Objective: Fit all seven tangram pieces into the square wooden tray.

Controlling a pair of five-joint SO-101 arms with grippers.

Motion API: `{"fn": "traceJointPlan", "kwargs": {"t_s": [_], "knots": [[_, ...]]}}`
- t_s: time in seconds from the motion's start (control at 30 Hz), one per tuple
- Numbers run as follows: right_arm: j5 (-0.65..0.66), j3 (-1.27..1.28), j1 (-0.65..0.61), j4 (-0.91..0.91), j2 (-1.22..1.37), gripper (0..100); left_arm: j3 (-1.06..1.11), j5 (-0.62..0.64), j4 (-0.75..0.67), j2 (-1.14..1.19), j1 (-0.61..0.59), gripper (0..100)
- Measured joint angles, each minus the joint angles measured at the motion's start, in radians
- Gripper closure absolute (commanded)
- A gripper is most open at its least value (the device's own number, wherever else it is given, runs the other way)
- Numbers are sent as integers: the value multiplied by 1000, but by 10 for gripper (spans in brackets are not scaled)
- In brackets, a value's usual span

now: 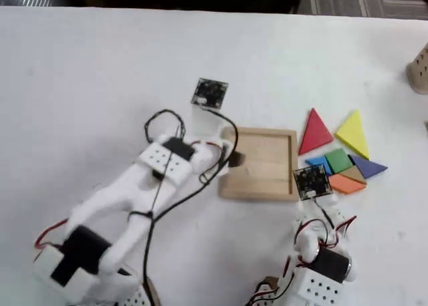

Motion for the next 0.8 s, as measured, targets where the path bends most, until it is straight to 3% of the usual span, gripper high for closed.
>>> {"fn": "traceJointPlan", "kwargs": {"t_s": [0.37, 0.57, 0.8], "knots": [[0, 0, 0, 0, 0, 981, -347, 6, 173, 414, -43, 793], [3, 0, 0, 0, 0, 981, -502, 8, 296, 508, -35, 989], [5, 0, 0, 0, 0, 981, -529, 8, 367, 519, -78, 977]]}}
